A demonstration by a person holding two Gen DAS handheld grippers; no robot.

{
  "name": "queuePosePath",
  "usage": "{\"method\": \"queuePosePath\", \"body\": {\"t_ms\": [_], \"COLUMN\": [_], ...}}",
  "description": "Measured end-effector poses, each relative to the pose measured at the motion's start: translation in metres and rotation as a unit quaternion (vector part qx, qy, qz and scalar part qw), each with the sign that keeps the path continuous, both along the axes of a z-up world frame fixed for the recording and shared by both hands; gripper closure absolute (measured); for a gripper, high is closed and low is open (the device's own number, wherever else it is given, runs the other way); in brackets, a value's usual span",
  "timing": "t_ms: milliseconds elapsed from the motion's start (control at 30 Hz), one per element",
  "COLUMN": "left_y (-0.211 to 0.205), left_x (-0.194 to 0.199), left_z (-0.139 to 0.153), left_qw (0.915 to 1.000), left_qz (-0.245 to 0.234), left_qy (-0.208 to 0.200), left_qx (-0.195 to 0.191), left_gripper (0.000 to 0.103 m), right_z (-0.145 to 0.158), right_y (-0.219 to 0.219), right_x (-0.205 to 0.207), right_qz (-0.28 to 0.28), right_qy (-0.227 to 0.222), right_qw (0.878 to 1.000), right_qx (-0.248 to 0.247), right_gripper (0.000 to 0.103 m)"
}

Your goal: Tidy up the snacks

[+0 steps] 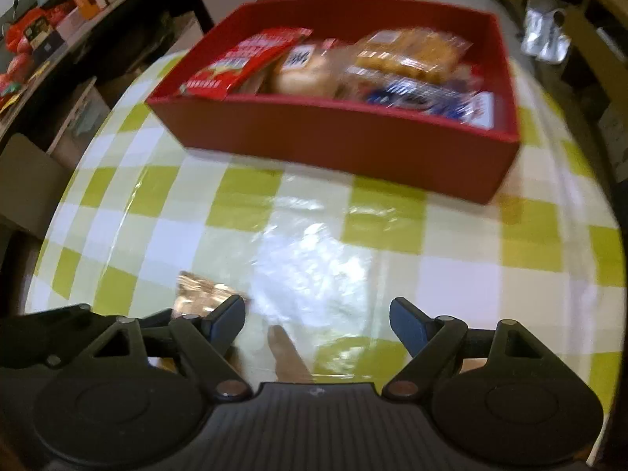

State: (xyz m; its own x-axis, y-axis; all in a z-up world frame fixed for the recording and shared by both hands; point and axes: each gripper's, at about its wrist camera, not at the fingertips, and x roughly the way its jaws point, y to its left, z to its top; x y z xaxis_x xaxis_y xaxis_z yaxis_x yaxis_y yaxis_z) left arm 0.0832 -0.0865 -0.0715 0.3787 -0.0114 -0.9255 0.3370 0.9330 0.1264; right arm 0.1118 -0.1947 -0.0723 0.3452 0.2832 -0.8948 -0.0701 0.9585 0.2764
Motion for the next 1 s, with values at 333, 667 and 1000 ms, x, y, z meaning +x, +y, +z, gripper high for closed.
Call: {"method": "queuePosePath", "body": {"t_ms": [333,667,1000], "left_y": [0.020,0.018,0.011], "left_x": [0.007,0.001,0.009], "left_z": [-0.004,0.002,0.022], "left_qw": [0.9980,0.9992,0.9988], "left_qz": [0.026,0.023,0.019], "left_qy": [0.019,-0.003,-0.022], "left_qx": [-0.054,-0.033,-0.040], "left_gripper": [0.053,0.055,0.055], "right_z": [-0.010,-0.007,0.022], "right_y": [0.026,0.024,0.008], "right_x": [0.008,0.003,0.007], "right_qz": [0.039,0.061,0.048], "right_qy": [0.036,0.032,-0.012], "right_qw": [0.995,0.994,0.998], "right_qx": [0.081,0.080,0.049], "right_gripper": [0.014,0.040,0.041]}}
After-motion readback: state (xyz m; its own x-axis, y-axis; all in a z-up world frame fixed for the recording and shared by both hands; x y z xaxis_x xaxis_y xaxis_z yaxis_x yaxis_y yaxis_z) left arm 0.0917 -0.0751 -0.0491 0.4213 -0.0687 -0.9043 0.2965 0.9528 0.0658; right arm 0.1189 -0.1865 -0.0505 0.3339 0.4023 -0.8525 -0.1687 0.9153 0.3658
